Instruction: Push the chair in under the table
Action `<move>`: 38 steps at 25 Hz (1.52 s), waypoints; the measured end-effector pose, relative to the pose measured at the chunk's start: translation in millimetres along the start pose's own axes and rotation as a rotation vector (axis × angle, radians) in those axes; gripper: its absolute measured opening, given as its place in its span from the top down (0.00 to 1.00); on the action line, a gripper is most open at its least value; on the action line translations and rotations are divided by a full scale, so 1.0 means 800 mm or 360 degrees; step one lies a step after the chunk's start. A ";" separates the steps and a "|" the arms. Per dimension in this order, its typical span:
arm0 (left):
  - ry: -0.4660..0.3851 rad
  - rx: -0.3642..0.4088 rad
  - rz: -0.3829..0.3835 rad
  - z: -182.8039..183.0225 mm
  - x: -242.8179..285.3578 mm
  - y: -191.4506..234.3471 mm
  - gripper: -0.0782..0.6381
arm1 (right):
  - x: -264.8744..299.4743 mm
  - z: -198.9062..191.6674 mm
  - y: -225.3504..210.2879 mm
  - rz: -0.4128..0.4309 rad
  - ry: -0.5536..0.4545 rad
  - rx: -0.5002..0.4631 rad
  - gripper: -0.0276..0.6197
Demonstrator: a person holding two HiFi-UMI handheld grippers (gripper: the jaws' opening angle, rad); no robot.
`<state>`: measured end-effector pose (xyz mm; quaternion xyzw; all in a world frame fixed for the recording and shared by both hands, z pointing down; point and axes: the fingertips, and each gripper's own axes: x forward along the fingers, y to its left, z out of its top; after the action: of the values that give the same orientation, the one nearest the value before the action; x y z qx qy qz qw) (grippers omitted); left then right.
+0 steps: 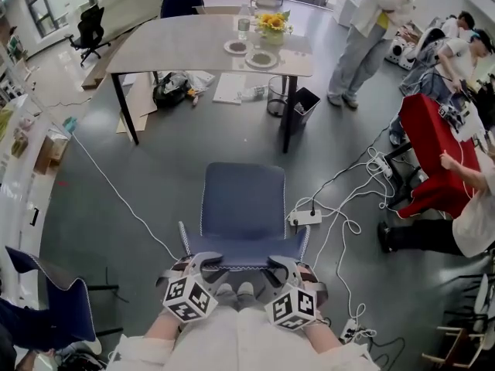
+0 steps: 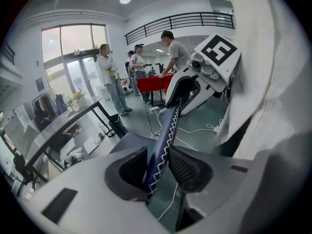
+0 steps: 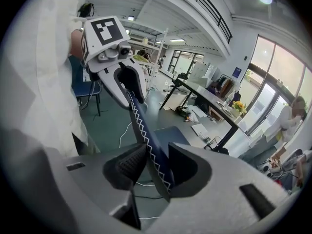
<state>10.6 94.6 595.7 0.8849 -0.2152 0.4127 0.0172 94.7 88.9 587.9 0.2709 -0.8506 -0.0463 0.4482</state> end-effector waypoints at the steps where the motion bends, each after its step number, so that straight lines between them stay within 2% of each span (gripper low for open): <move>1: 0.0003 0.0001 0.0001 0.002 0.004 0.008 0.70 | 0.004 0.001 -0.007 -0.0001 -0.0011 -0.0009 0.77; 11: -0.0018 0.0006 0.0084 0.036 0.044 0.062 0.69 | 0.031 -0.009 -0.080 -0.0044 -0.0038 -0.0037 0.77; 17: -0.0023 0.0004 0.0118 0.041 0.060 0.096 0.69 | 0.052 -0.004 -0.110 -0.0084 -0.0061 -0.0030 0.77; 29: -0.0047 0.0036 0.0150 0.054 0.084 0.207 0.67 | 0.110 0.035 -0.195 -0.0119 -0.0114 -0.0012 0.77; 38: -0.0050 0.0045 0.0112 0.065 0.119 0.308 0.67 | 0.171 0.059 -0.278 -0.0136 -0.0062 0.0072 0.76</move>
<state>4.8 -174.4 595.7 0.8833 -0.2408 0.4021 -0.0132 88.6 -176.5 589.4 0.3162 -0.8477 -0.0515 0.4228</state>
